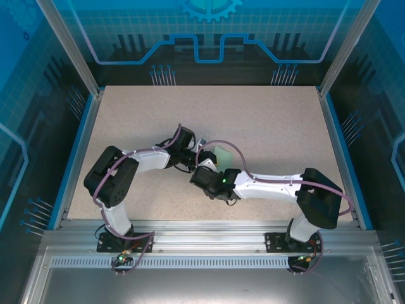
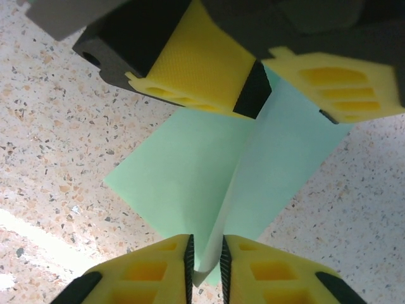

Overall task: Fold a paper plane with a square sheet of paper (pick it up from the middle)
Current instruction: Fold the triangle a second time at the center of the table.

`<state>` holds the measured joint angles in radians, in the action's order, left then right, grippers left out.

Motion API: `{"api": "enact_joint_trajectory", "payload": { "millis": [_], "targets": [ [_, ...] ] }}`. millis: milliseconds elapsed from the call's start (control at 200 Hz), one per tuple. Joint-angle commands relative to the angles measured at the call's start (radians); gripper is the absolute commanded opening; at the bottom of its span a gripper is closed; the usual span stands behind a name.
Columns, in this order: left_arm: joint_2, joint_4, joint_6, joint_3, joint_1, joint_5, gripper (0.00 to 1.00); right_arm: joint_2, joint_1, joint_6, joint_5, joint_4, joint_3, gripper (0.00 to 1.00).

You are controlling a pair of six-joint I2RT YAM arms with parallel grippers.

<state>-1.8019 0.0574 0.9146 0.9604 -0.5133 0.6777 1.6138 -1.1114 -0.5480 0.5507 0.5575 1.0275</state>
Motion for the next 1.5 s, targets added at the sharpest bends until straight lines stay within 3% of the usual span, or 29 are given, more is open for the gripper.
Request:
{"api": "enact_joint_trajectory", "payload": {
  "millis": [0, 335, 870, 1075, 1260, 1495],
  "targets": [
    [-0.004, -0.036, -0.011, 0.023, -0.005, 0.014, 0.42, -0.032, 0.013, 0.006, -0.031, 0.011, 0.000, 0.17],
    [-0.004, -0.043, -0.015, 0.024, -0.005, 0.009, 0.42, -0.084, 0.060, 0.019, -0.138, -0.027, -0.034, 0.18],
    [-0.001, -0.052, -0.018, 0.026, -0.004, 0.001, 0.42, -0.083, 0.118, 0.045, -0.270, -0.072, -0.055, 0.05],
    [0.066, -0.114, -0.044, 0.005, -0.004, -0.129, 0.49, -0.089, 0.211, 0.093, -0.466, -0.130, -0.094, 0.00],
    [0.169, -0.172, -0.068, -0.041, -0.004, -0.281, 0.68, -0.079, 0.342, 0.134, -0.681, -0.219, -0.142, 0.02],
    [0.254, -0.151, -0.075, -0.108, -0.005, -0.344, 0.65, -0.025, 0.455, 0.207, -0.845, -0.228, -0.123, 0.02]
  ]
}}
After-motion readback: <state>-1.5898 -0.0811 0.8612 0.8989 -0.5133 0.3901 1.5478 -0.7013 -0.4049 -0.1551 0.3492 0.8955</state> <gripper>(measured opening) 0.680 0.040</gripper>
